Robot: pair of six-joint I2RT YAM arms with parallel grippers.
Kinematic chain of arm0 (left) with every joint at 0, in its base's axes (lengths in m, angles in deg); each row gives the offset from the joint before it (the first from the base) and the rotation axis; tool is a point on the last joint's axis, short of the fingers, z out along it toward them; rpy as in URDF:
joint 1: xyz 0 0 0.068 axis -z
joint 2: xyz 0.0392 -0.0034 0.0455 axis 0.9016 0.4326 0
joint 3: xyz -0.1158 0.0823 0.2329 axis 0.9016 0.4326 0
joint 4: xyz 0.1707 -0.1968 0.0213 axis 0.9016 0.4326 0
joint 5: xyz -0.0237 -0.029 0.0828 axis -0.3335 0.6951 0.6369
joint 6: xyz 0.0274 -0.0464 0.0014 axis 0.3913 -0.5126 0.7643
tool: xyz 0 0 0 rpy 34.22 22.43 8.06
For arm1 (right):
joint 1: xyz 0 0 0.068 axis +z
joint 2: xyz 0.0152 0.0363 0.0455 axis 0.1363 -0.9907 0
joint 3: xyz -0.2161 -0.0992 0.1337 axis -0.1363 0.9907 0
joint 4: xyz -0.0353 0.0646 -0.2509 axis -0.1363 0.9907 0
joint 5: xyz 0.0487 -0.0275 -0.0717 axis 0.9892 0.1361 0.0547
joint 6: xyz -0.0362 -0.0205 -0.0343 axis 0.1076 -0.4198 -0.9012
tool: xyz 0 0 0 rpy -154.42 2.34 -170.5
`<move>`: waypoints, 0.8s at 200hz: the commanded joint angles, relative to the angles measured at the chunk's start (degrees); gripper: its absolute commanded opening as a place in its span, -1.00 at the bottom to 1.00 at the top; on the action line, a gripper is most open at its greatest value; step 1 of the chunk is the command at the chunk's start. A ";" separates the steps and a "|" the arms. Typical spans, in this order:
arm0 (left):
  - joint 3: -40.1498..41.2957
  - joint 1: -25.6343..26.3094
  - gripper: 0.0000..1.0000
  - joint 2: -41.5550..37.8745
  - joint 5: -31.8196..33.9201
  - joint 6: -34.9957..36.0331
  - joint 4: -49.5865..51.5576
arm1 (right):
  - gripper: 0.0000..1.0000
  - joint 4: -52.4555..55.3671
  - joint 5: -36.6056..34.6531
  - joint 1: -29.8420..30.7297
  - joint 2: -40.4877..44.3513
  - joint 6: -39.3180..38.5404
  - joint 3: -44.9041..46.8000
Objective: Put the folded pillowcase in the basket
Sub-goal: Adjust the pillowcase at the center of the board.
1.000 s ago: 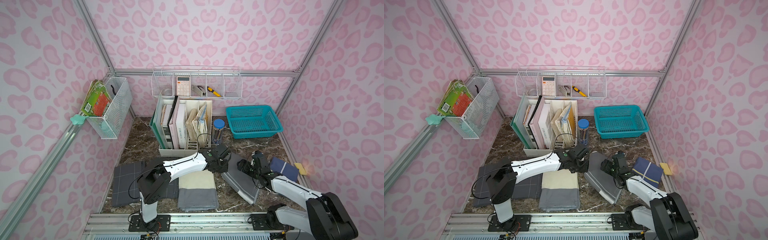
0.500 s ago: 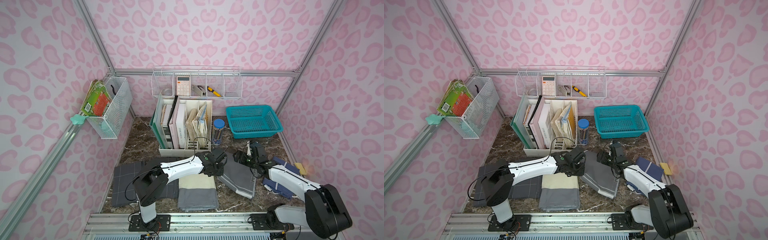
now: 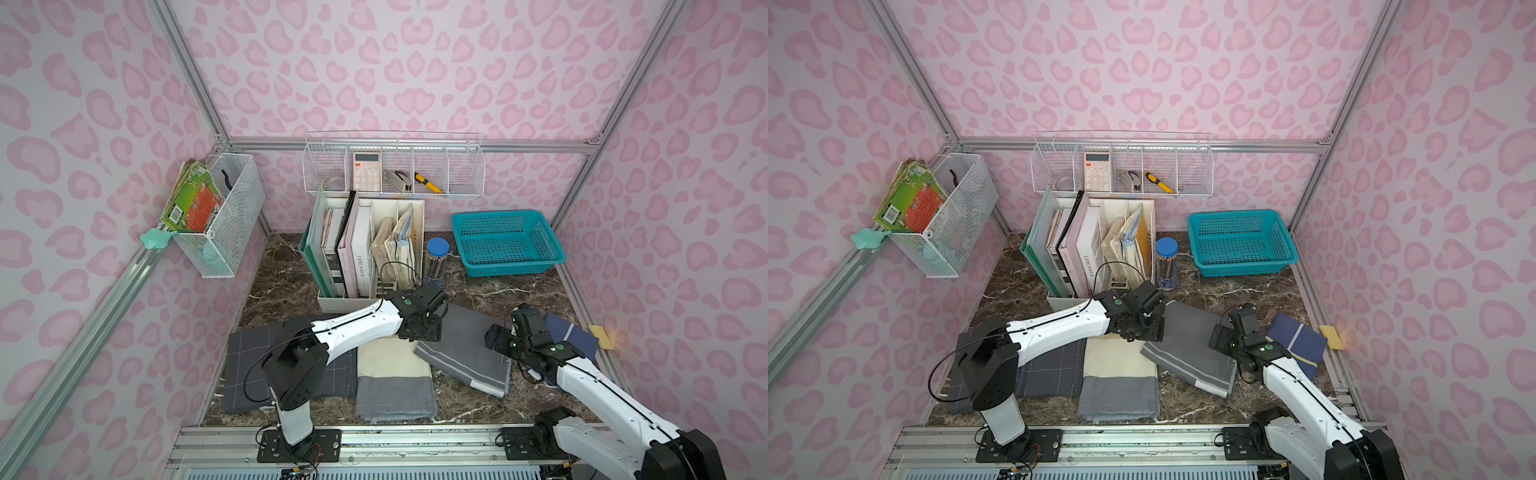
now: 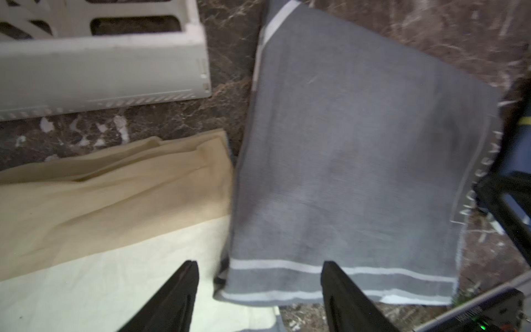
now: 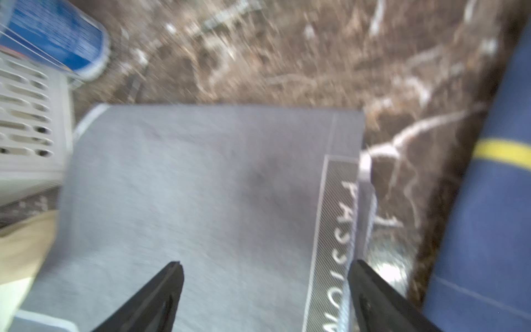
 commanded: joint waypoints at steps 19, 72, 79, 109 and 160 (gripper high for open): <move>-2.78 -1.40 0.50 4.18 -1.27 0.96 2.78 | 0.76 1.73 -0.60 0.78 0.11 4.60 2.17; -4.74 -1.38 0.43 8.70 -5.24 0.90 2.26 | 0.72 -0.83 -1.52 2.17 -0.24 8.23 6.20; -4.76 -1.28 0.38 8.99 -5.85 0.82 2.16 | 0.68 -2.18 -0.80 2.16 -0.99 8.20 6.59; -4.77 -0.24 0.16 9.40 -8.12 0.91 1.49 | 0.52 -7.08 -0.51 1.50 -4.42 7.01 6.97; -3.70 3.54 -0.27 6.22 -9.60 0.08 1.59 | 0.25 -12.98 4.34 -6.84 -9.37 -1.97 1.89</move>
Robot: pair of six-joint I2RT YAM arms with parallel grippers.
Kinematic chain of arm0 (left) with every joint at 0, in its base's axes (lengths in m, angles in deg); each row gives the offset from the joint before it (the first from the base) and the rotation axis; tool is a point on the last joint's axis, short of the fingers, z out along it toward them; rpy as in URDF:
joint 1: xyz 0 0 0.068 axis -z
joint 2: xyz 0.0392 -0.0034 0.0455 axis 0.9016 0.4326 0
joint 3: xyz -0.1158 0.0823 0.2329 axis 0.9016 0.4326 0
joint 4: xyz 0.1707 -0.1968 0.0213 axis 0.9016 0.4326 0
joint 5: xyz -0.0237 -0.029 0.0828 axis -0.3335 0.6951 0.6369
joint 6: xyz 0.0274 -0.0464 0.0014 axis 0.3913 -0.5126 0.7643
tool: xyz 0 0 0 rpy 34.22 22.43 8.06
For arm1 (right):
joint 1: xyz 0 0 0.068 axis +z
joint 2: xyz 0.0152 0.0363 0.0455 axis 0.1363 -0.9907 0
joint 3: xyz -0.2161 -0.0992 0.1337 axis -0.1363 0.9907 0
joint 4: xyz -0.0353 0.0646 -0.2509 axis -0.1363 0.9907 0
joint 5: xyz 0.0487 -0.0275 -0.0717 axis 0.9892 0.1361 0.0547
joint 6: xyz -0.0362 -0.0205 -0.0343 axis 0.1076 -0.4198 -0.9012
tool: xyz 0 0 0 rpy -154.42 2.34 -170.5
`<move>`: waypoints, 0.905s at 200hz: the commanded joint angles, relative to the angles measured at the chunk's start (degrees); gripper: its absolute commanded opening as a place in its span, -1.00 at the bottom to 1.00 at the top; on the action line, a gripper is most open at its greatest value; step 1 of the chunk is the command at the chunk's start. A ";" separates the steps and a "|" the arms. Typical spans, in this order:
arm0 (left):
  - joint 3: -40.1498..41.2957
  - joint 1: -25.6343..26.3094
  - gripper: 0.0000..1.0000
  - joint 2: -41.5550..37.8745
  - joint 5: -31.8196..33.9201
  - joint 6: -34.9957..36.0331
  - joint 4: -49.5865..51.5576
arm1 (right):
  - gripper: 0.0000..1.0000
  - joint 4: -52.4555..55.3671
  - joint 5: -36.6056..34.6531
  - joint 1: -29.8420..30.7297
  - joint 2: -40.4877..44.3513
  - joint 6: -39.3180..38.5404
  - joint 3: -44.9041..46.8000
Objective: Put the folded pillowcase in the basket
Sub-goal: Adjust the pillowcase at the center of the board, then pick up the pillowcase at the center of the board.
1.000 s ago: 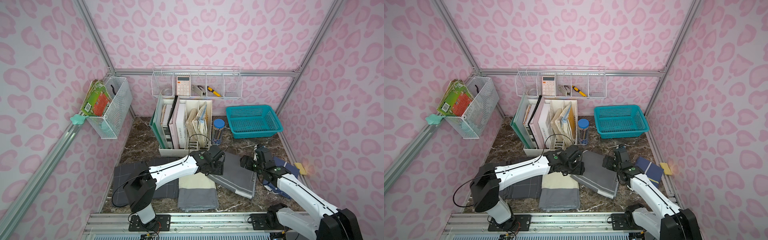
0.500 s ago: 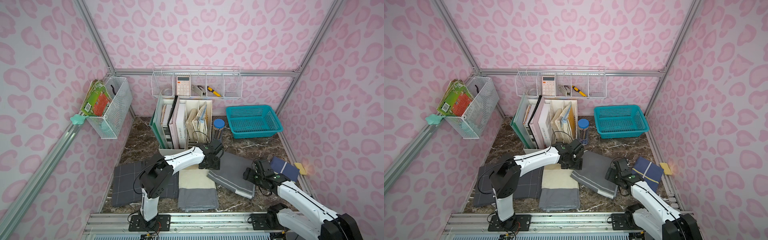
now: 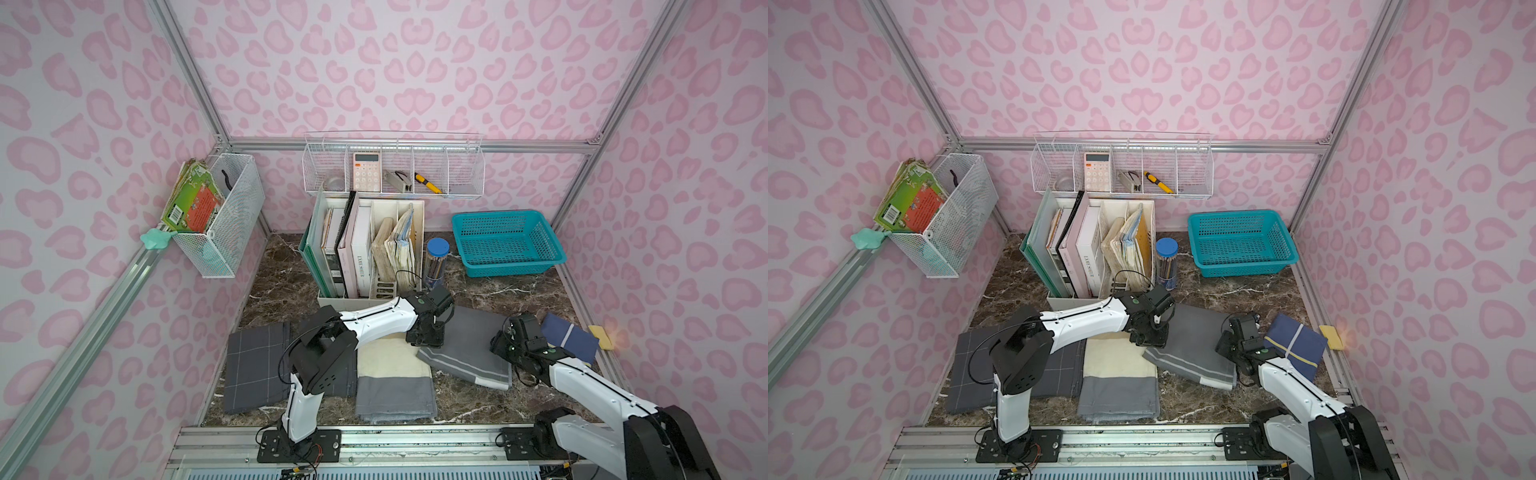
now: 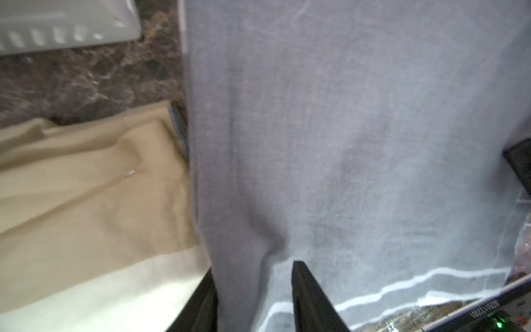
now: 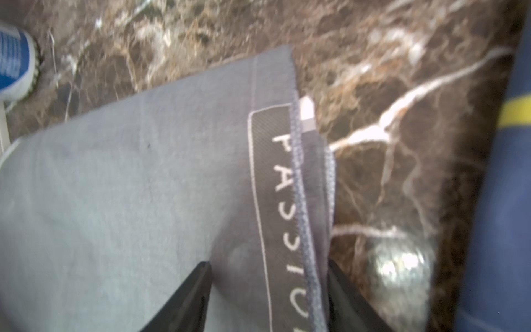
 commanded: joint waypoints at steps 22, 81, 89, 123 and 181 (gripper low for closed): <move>2.49 1.80 -0.22 -4.22 -0.71 -1.48 0.89 | 0.50 3.90 2.84 -3.97 -4.01 -7.21 -6.36; -2.59 -2.80 0.25 0.86 -0.77 -1.81 3.88 | 0.69 7.98 1.40 -4.64 -0.85 -6.89 -4.31; -3.66 -3.04 0.28 1.76 -1.01 -1.27 3.86 | 0.69 8.08 1.49 -4.62 -0.26 -6.76 -3.81; -9.47 -3.26 0.19 6.95 -2.43 -0.55 5.96 | 0.62 5.19 5.66 -4.68 1.26 -6.31 -1.00; -10.40 -2.17 -0.27 8.22 -3.44 -1.21 4.24 | 0.18 1.85 8.00 -4.59 -0.85 -5.84 0.31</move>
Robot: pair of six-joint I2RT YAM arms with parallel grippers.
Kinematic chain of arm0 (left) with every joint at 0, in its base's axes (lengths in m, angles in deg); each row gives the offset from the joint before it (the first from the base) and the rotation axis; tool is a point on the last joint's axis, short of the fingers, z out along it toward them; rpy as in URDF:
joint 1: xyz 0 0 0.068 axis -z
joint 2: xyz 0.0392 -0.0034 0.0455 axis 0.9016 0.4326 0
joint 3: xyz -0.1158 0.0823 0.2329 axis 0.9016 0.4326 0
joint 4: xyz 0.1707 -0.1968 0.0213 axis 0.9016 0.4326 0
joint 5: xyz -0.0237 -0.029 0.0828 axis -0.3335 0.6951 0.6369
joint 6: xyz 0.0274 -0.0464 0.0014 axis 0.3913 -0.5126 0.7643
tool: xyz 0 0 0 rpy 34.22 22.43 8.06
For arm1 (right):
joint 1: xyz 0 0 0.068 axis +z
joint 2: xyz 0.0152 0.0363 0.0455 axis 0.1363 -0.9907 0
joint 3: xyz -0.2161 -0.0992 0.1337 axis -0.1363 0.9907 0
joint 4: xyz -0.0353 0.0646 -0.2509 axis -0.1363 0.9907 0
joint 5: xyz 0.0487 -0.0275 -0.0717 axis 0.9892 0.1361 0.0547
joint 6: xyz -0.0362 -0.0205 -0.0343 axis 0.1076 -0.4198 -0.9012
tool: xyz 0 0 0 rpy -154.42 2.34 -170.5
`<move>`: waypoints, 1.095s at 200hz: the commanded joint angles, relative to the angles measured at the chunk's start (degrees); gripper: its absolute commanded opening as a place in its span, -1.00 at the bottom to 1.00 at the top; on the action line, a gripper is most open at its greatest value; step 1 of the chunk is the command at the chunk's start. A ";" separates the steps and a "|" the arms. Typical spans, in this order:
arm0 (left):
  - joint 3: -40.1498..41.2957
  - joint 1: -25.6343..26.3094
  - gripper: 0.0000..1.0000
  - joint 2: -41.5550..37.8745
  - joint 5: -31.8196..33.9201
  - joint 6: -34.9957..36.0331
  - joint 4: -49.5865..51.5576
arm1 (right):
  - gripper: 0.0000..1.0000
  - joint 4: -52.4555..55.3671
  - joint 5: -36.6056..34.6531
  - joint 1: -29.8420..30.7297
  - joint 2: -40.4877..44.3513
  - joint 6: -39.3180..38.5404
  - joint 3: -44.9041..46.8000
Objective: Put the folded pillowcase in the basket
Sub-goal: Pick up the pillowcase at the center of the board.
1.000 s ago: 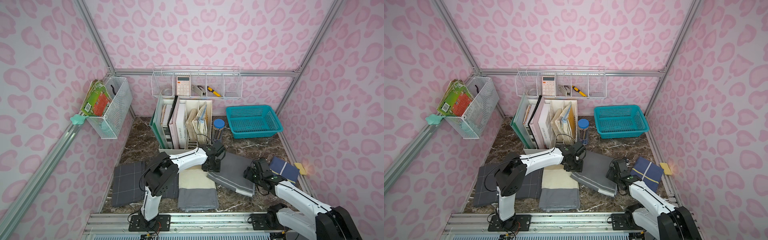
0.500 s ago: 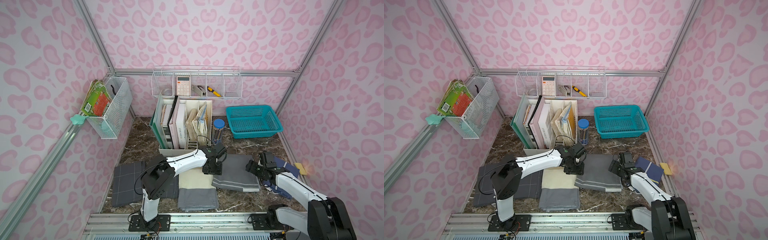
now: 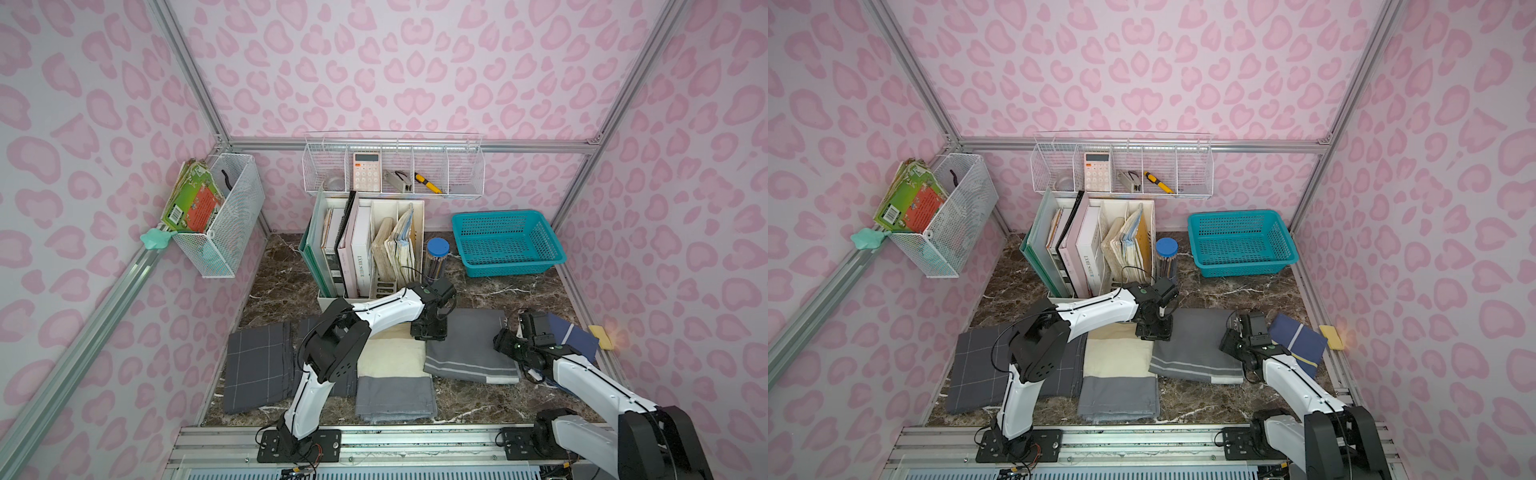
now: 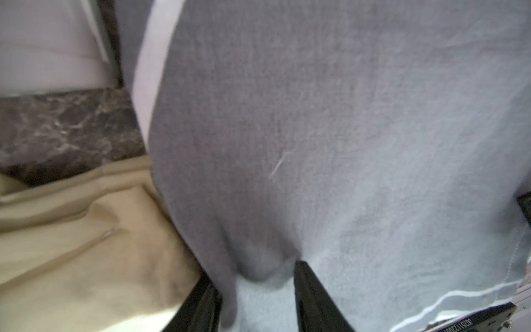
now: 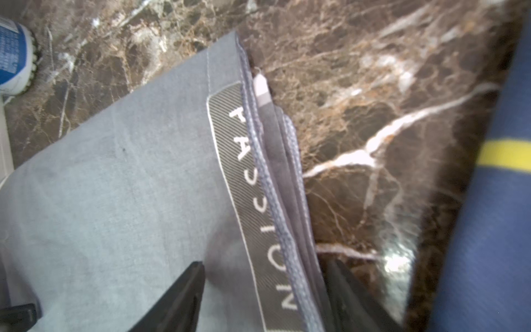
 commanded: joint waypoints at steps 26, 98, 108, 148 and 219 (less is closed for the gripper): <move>-2.33 1.67 -0.44 0.61 -1.00 0.38 0.21 | -0.19 0.88 3.65 0.12 -0.53 0.88 -0.02; -4.39 3.03 -1.00 -1.34 2.67 0.90 0.54 | -1.00 5.45 -1.57 -0.20 4.92 0.01 -4.18; -4.19 2.96 -1.00 -2.07 3.74 0.76 0.63 | -1.00 5.77 -1.94 -0.21 5.97 -0.70 -4.84; -3.82 2.48 -0.76 -2.47 5.62 -0.93 2.19 | -1.00 8.30 -7.09 -0.51 8.48 -1.99 -6.85; -2.28 0.92 0.22 0.97 -0.14 -3.46 -1.04 | -1.00 4.62 -2.66 -3.84 5.68 -1.93 -3.27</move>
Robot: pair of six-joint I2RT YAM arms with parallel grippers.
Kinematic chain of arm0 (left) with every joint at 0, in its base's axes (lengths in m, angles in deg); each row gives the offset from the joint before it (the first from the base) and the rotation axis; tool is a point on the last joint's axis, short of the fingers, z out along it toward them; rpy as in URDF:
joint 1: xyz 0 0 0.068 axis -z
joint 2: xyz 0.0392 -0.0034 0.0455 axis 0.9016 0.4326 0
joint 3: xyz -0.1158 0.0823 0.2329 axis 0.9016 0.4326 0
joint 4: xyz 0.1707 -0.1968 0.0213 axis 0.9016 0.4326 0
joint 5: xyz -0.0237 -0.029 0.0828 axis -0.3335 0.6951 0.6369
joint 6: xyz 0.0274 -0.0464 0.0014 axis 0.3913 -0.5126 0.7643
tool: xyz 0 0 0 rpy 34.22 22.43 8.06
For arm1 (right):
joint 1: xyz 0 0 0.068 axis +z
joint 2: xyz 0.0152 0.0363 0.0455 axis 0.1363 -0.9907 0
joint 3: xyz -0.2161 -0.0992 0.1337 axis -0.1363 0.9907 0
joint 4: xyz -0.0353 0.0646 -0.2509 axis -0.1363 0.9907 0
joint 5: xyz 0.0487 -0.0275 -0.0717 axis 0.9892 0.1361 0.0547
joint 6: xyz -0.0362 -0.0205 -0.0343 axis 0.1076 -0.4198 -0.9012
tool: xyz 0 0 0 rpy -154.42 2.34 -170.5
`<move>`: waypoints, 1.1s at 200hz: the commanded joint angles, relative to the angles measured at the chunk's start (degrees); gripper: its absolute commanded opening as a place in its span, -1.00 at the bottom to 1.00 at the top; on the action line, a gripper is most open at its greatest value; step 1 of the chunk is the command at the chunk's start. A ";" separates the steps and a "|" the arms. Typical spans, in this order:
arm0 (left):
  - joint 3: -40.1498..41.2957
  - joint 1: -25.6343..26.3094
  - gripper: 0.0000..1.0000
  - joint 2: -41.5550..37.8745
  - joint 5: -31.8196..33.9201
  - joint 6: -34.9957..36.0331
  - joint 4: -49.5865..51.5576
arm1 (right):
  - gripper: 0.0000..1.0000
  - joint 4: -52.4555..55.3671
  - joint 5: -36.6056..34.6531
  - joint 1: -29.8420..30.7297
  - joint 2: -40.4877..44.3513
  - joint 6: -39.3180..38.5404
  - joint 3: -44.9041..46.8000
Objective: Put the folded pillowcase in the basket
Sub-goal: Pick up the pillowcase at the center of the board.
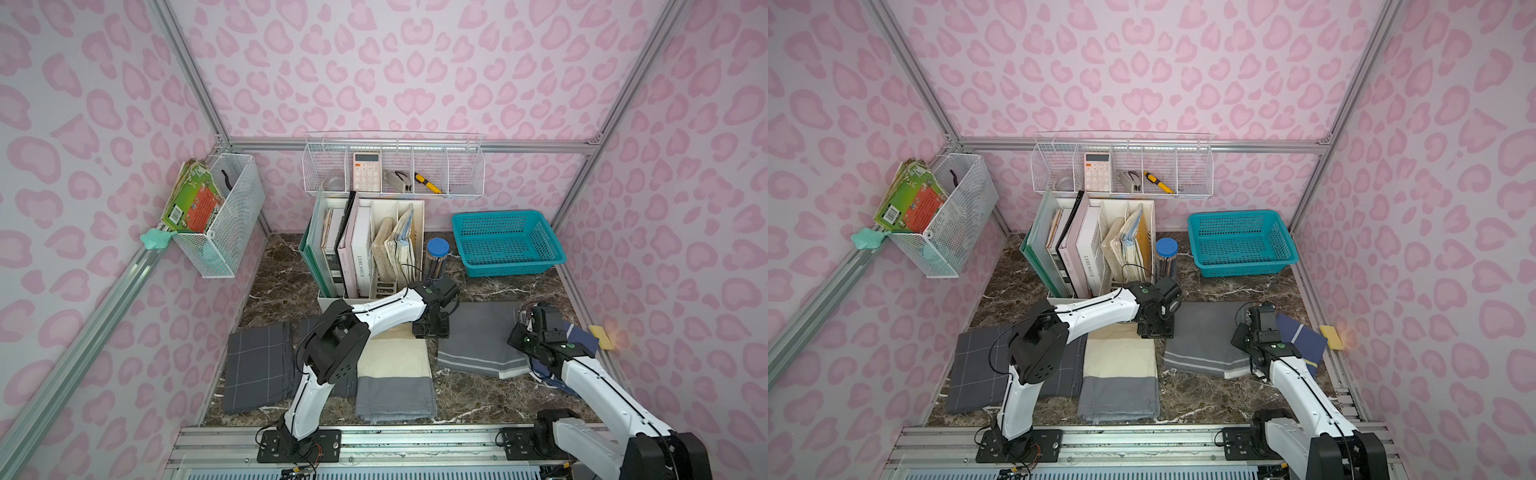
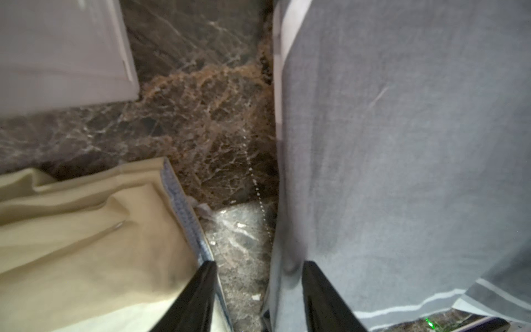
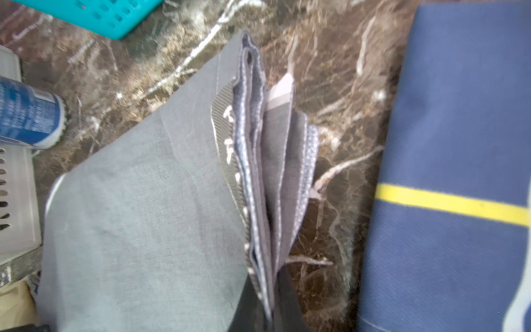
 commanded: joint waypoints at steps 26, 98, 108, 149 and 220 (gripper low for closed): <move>-1.38 0.07 0.33 2.36 -5.55 0.21 -3.24 | -1.00 -2.10 1.69 -0.16 -1.07 0.12 0.97; -4.28 0.57 -0.49 6.45 -8.93 -0.10 -3.48 | -1.00 -3.24 1.78 -0.21 -0.83 0.52 0.78; -5.07 0.75 -0.66 5.83 -8.83 0.60 -3.32 | -1.00 -3.15 1.47 -0.28 -0.58 0.44 0.26; -12.43 2.85 -1.00 2.29 -1.27 4.36 0.53 | -1.00 -2.06 -0.62 -0.32 1.71 -0.32 -4.29; -19.67 3.28 -1.00 -2.64 8.44 14.61 -11.08 | -1.00 -3.46 -6.81 -1.24 -0.83 -4.77 -22.30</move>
